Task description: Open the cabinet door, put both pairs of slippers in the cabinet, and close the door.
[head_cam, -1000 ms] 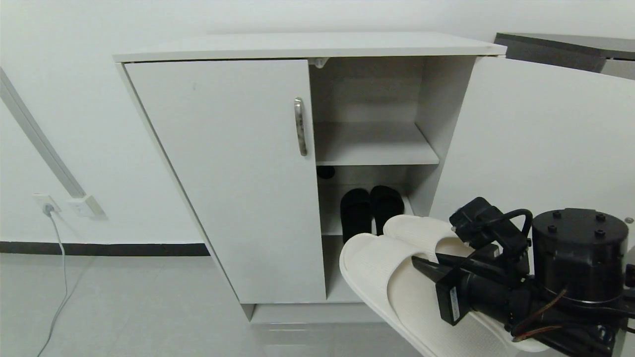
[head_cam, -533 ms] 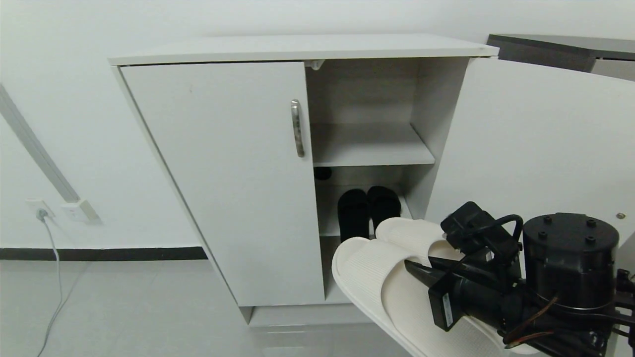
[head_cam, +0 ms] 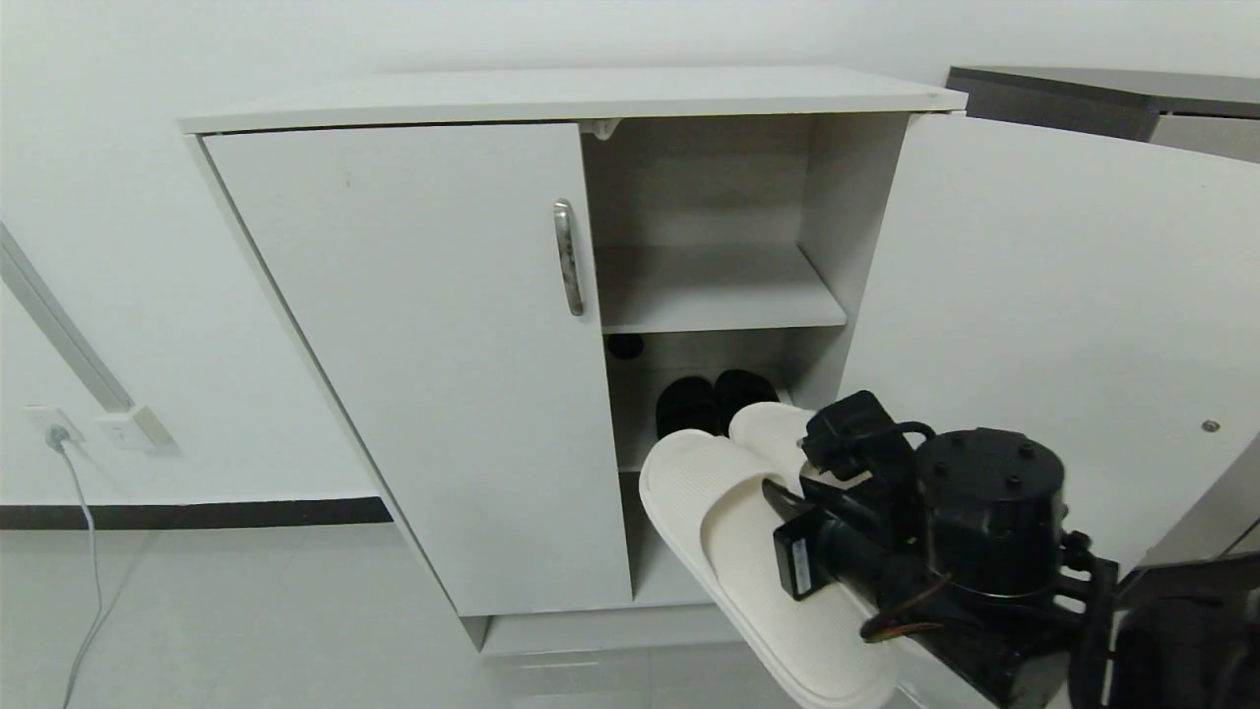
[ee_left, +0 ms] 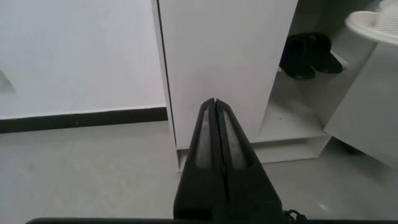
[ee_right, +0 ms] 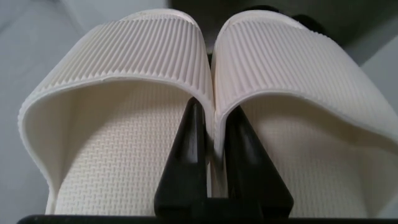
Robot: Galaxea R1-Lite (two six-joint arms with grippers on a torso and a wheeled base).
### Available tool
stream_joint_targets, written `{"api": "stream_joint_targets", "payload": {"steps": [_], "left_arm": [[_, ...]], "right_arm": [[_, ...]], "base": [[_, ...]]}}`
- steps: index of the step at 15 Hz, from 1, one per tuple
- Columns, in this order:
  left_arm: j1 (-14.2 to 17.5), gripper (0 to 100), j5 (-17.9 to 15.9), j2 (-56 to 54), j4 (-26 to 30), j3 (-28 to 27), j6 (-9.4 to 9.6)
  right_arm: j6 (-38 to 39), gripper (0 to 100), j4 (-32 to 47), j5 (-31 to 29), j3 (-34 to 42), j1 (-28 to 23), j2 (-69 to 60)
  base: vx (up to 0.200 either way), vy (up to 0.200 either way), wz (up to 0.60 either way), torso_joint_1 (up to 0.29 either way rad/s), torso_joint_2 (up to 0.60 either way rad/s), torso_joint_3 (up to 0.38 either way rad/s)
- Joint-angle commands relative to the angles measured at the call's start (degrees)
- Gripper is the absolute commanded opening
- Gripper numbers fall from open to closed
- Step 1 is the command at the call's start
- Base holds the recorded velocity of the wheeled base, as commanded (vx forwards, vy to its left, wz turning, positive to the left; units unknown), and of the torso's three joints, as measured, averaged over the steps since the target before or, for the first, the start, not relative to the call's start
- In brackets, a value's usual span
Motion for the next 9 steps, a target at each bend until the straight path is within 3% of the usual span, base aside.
{"api": "stream_joint_targets", "payload": {"steps": [1, 4, 9], "left_arm": [[0.02, 0, 0.01, 0.00, 0.00, 0.01, -0.01], [0.02, 0, 0.01, 0.00, 0.00, 0.01, -0.01], [0.02, 0, 0.01, 0.00, 0.00, 0.01, -0.09]], "right_arm": [[4.32, 0, 0.37, -9.17, -9.05, 2.88, 9.89], [5.46, 0, 8.63, -20.68, -20.22, 4.28, 12.44], [5.64, 0, 25.07, -26.05, -36.39, 4.72, 10.25]], "base": [[0.000, 0.000, 0.00, 0.000, 0.00, 0.000], [0.000, 0.000, 0.00, 0.000, 0.00, 0.000], [0.000, 0.000, 0.00, 0.000, 0.00, 0.000]]}}
